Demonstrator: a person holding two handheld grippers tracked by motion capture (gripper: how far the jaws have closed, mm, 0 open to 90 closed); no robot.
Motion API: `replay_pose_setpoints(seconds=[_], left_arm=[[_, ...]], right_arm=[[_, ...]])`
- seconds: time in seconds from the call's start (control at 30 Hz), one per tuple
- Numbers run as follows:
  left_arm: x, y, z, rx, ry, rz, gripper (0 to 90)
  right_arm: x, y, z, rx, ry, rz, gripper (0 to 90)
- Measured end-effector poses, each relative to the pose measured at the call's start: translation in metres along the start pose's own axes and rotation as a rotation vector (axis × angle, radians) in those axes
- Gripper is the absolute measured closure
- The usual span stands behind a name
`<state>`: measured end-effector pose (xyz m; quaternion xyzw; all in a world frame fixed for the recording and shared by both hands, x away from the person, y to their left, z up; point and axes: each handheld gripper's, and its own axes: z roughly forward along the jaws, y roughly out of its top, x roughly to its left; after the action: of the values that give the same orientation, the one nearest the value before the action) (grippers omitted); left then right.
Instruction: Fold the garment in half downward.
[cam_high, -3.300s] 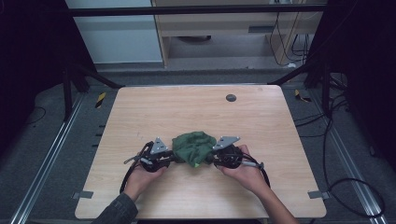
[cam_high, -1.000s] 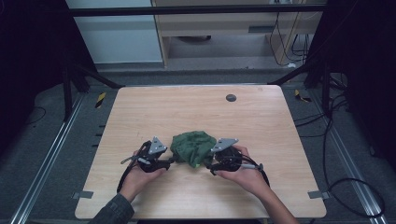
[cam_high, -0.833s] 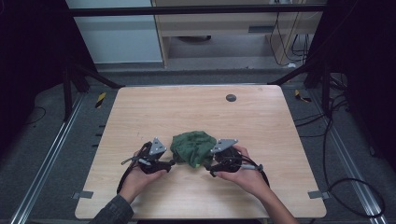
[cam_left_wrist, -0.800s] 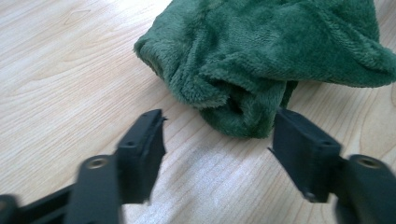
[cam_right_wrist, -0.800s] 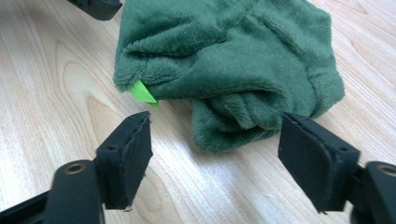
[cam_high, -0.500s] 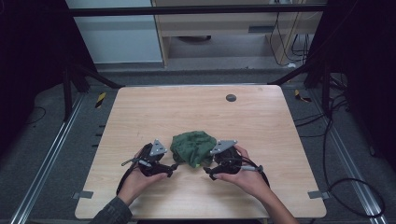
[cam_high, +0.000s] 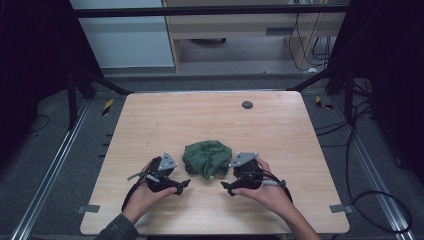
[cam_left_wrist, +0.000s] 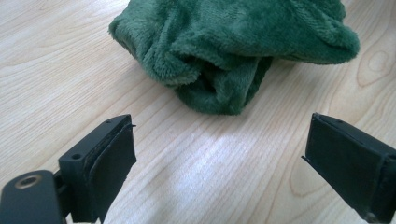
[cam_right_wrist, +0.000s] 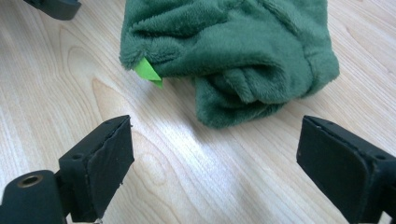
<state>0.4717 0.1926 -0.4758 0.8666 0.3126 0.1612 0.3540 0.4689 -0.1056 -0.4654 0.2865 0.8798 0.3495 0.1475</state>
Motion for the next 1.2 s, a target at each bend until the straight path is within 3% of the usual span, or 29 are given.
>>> replay_pose_setpoints(seconds=[0.33,0.53,0.7,0.93,1.1,1.2], left_arm=[[0.007,-0.007,-0.015,-0.009,0.005,0.012,5.8],[0.024,-0.012,-0.021,0.003,0.027,0.003,5.8],[0.04,-0.017,-0.022,0.033,0.06,-0.013,5.9],[0.066,-0.027,-0.019,0.051,0.112,-0.071,5.9],[0.084,-0.032,-0.01,0.046,0.135,-0.13,6.2],[0.092,-0.034,-0.004,0.037,0.154,-0.154,6.2]], right_arm=[[-0.01,-0.011,-0.014,0.009,-0.027,-0.021,7.0],[-0.026,-0.019,-0.022,0.003,-0.047,0.018,7.1],[-0.045,-0.027,-0.022,0.027,-0.099,0.07,12.6],[-0.074,-0.039,-0.018,0.039,-0.155,0.151,11.9],[-0.094,-0.047,-0.014,0.012,-0.202,0.275,10.7],[-0.102,-0.052,-0.01,0.017,-0.234,0.318,10.5]])
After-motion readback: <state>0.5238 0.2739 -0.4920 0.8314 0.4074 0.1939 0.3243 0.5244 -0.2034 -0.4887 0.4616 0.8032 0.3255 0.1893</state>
